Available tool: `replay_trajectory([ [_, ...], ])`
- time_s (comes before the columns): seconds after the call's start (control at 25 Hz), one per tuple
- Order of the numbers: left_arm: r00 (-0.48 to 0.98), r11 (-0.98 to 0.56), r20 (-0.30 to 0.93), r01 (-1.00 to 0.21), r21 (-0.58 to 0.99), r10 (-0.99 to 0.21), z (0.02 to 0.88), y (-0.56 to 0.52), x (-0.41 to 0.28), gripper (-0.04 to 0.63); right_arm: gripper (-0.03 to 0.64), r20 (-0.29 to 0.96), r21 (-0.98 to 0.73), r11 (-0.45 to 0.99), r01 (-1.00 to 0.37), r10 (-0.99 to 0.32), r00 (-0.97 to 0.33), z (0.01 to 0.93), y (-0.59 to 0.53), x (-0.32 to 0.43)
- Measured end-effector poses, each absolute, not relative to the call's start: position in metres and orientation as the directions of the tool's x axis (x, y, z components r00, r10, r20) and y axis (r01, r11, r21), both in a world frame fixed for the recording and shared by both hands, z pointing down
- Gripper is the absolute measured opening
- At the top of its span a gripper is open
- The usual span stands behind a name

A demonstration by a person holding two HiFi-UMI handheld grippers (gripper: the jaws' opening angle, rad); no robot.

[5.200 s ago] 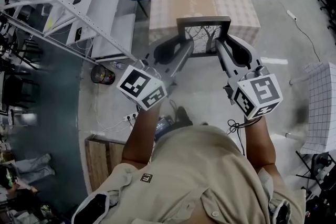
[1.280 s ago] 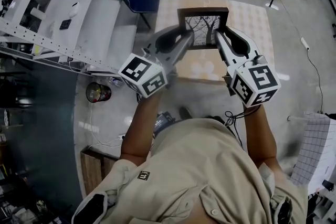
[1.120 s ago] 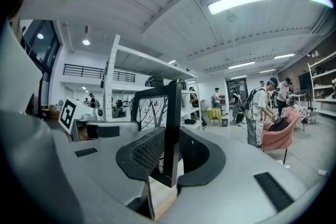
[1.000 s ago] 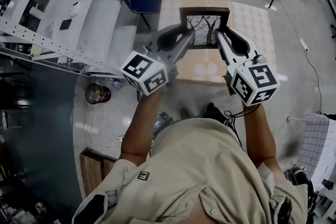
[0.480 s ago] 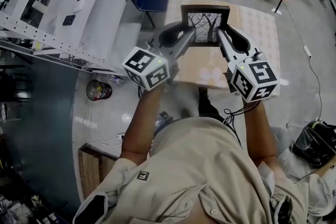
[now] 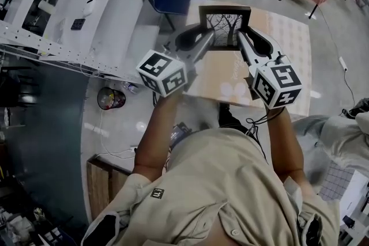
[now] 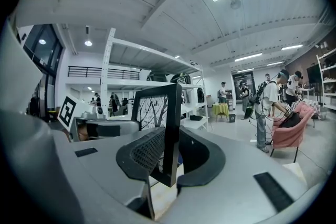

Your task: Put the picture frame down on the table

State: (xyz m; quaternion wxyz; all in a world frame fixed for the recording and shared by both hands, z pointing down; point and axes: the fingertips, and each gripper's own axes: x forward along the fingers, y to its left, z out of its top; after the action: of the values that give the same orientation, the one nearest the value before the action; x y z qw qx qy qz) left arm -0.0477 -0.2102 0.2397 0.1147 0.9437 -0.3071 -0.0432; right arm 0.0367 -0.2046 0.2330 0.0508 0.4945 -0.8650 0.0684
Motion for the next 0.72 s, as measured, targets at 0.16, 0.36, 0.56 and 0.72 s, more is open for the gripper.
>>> replay_trajectory([
  [0.16,0.798,-0.773,0.007,-0.586,0.244,-0.603,0.251,-0.222,-0.047,0.103,0.087,0.162,-0.081,0.510,-0.856,-0.841,-0.516,0.245,-0.218,0.038],
  [0.36,0.786,-0.754,0.032,-0.603,0.261,-0.618,0.259,-0.256,-0.048,0.103,0.086,0.184,-0.097,0.522,-0.847,-0.827,-0.531,0.254,-0.254,0.037],
  [0.56,0.778,-0.736,0.067,-0.615,0.282,-0.625,0.276,-0.280,-0.048,0.103,0.087,0.212,-0.120,0.526,-0.842,-0.815,-0.539,0.271,-0.279,0.036],
  [0.72,0.770,-0.719,0.102,-0.627,0.300,-0.629,0.292,-0.298,-0.047,0.104,0.087,0.240,-0.140,0.527,-0.838,-0.803,-0.546,0.288,-0.298,0.037],
])
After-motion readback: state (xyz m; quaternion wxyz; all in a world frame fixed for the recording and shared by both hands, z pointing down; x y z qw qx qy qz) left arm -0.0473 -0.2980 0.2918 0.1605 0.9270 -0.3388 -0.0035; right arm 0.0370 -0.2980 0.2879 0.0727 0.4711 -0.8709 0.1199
